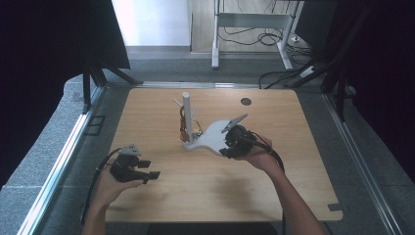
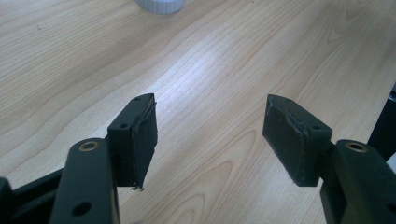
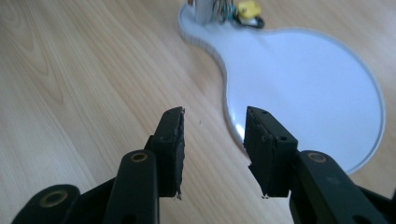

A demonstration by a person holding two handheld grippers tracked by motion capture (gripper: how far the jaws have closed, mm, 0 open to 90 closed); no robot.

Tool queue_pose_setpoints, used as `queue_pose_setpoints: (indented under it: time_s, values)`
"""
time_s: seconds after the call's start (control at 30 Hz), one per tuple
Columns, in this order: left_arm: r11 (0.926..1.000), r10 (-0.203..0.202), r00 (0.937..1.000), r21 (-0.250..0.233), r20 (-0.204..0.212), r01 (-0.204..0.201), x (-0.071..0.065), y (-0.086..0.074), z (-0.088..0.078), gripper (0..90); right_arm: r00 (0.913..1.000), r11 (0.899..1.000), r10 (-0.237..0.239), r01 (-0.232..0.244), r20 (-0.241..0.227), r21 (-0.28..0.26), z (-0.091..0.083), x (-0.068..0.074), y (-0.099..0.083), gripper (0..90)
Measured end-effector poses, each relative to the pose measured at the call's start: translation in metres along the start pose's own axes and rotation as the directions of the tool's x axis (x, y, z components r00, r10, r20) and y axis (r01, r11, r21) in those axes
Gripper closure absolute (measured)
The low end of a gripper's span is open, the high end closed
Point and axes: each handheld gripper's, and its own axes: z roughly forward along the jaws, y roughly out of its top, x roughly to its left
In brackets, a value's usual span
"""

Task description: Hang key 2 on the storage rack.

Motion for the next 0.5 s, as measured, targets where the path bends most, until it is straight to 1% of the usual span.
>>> queue_pose_setpoints:
  time_s: [0.07, 0.1, 0.13, 0.17, 0.2, 0.23, 0.3, 0.37, 0.5]
  values:
    - [1.0000, 0.001, 1.0000, 0.002, 0.000, -0.001, -0.001, 0.000, 0.001, 35.9, 0.9999, 1.000, 0.013, -0.013, -0.004, 0.000, 0.001, 0.000, -0.010, 57.8]
    - [1.0000, 0.001, 1.0000, 0.002, 0.000, -0.001, -0.001, 0.000, 0.001, 35.9, 0.9999, 1.000, 0.013, -0.013, -0.004, 0.000, 0.001, 0.000, -0.010, 57.8]
    - [1.0000, 0.002, 1.0000, 0.004, 0.001, -0.002, -0.001, 0.000, 0.001, 35.9, 0.9997, 1.000, 0.022, -0.022, -0.005, -0.006, 0.003, 0.000, -0.018, 57.7]
    - [1.0000, 0.002, 1.0000, 0.004, 0.001, -0.002, -0.001, 0.000, 0.001, 35.9, 0.9997, 1.000, 0.022, -0.022, -0.005, -0.006, 0.003, 0.000, -0.018, 57.7]
    - [1.0000, -0.003, 1.0000, 0.004, 0.003, 0.003, -0.001, 0.000, 0.002, 35.9, 0.9996, 1.000, 0.026, -0.026, -0.013, -0.011, 0.005, 0.001, -0.027, 57.7]
    - [1.0000, -0.003, 1.0000, 0.004, 0.003, 0.003, -0.001, 0.000, 0.002, 35.9, 0.9996, 1.000, 0.026, -0.026, -0.013, -0.011, 0.005, 0.001, -0.027, 57.7]
    - [1.0000, -0.006, 1.0000, 0.007, 0.003, 0.006, -0.002, 0.000, 0.003, 35.9, 0.9995, 0.999, 0.032, -0.032, -0.007, -0.006, 0.009, 0.002, -0.036, 57.5]
    - [0.9999, -0.005, 1.0000, 0.011, 0.003, 0.005, -0.002, 0.001, 0.004, 35.9, 0.9994, 0.999, 0.035, -0.035, -0.007, -0.004, 0.011, 0.003, -0.041, 57.4]
    - [0.9999, -0.003, 1.0000, 0.014, 0.006, 0.002, -0.002, 0.001, 0.005, 35.9, 0.9991, 0.999, 0.041, -0.041, -0.005, -0.010, 0.010, 0.002, -0.042, 57.2]
